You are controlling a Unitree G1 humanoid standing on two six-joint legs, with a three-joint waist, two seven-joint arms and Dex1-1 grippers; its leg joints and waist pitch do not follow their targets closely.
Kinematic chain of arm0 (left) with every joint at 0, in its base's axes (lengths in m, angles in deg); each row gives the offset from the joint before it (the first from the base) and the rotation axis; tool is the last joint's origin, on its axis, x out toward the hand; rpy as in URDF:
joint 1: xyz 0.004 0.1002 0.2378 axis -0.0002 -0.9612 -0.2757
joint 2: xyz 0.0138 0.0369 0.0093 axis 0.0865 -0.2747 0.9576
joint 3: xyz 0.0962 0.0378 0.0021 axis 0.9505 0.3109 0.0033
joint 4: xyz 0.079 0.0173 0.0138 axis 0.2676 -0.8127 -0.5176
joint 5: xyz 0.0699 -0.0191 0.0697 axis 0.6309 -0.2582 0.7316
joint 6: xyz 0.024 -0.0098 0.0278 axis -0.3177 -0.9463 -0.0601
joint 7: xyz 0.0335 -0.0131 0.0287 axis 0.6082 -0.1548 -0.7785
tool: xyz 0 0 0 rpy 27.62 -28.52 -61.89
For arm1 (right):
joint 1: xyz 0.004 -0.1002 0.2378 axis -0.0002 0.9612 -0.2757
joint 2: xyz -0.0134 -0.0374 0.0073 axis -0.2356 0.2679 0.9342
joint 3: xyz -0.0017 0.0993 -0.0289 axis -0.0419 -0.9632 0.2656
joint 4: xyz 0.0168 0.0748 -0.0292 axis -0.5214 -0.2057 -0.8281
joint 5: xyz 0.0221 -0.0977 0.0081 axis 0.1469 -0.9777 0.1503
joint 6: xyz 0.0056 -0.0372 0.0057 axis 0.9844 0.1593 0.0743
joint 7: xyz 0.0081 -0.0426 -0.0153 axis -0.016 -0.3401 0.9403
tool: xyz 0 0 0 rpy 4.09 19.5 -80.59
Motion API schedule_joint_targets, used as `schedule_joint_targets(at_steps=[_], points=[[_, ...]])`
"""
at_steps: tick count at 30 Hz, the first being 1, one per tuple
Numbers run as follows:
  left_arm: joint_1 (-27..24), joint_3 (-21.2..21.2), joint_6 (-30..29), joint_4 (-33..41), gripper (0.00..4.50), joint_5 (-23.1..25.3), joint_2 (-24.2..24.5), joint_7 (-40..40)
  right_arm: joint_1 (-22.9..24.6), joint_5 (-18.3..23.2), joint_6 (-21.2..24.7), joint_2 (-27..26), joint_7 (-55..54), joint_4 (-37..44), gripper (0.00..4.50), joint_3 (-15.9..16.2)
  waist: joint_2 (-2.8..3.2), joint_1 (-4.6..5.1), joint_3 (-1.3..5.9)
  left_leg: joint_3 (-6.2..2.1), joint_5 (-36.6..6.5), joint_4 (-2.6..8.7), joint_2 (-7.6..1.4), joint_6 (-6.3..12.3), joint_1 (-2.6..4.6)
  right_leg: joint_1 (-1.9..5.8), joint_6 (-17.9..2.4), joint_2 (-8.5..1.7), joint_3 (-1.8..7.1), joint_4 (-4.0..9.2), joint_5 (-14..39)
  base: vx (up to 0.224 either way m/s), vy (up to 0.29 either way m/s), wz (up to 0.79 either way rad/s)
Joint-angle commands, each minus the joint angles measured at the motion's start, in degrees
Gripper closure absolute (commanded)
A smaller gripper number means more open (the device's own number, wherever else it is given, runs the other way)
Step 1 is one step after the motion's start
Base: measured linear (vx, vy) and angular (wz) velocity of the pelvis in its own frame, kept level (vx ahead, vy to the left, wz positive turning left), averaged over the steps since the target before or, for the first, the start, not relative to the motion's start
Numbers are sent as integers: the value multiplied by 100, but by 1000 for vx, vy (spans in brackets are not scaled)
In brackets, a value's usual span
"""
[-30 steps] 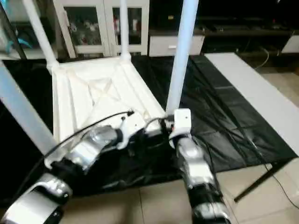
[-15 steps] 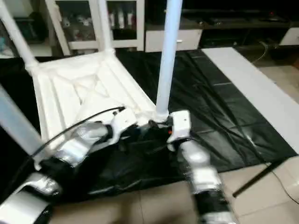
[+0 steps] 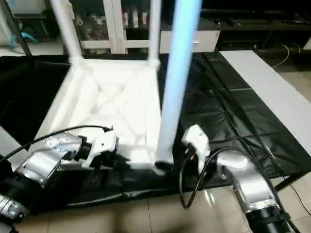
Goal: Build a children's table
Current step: Rotate leg to tighten
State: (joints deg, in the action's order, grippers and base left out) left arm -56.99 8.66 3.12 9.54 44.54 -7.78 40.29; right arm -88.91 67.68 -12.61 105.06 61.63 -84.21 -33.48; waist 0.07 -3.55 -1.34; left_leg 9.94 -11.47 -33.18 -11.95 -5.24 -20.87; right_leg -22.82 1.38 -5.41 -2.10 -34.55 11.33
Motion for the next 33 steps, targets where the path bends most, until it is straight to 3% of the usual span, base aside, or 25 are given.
schedule_joint_targets(at_steps=[1,6,12,20,27,29,31,32,33], points=[[-140,396,-114,5,450,106,-109,217,-66,-204,14,55,159,-48,5,253,-42,18,239,53,-893,378,-107,332,54,248,-1484,-170,151,328,350,0,0,0],[-131,421,-133,32,450,104,-118,242,-139,-214,16,80,240,-97,20,379,-56,29,249,53,-789,353,-91,399,41,263,-1503,-170,149,311,188,0,0,0],[-120,427,-170,91,450,125,-113,224,-300,-299,-107,49,278,-283,85,408,-57,34,245,50,-906,351,-93,358,39,254,-1493,-170,149,315,384,0,0,0],[-161,442,-253,160,450,129,-82,252,-293,-294,-117,44,338,-323,157,395,-71,30,263,52,-717,322,-87,453,37,264,-1542,-163,146,283,145,0,0,0],[-202,499,-409,250,450,117,-13,389,-260,-281,-152,10,364,-385,176,402,-62,35,263,51,-724,322,-85,450,36,263,-1551,-163,144,282,184,0,0,0],[-164,466,-338,85,450,257,-131,57,-317,-346,-170,-352,-308,-743,178,163,-58,42,267,53,-734,320,-86,432,41,259,-1559,-165,146,287,194,0,0,0],[-141,445,-304,-2,450,326,-192,-117,-345,-366,-158,-488,-568,-881,178,76,-40,69,233,46,-934,358,-83,342,24,240,-1517,-159,138,322,457,0,0,0],[-92,386,-220,-181,450,399,-331,-420,-397,-453,-157,-673,-1006,-1109,178,-30,-51,103,189,27,-1539,417,-85,120,52,225,-1330,-169,134,408,1333,0,0,0],[-91,386,-219,-182,450,399,-332,-421,-397,-454,-157,-674,-1008,-1110,178,-30,-51,103,189,27,-1539,417,-85,120,52,225,-1330,-169,134,408,1333,0,0,0]])
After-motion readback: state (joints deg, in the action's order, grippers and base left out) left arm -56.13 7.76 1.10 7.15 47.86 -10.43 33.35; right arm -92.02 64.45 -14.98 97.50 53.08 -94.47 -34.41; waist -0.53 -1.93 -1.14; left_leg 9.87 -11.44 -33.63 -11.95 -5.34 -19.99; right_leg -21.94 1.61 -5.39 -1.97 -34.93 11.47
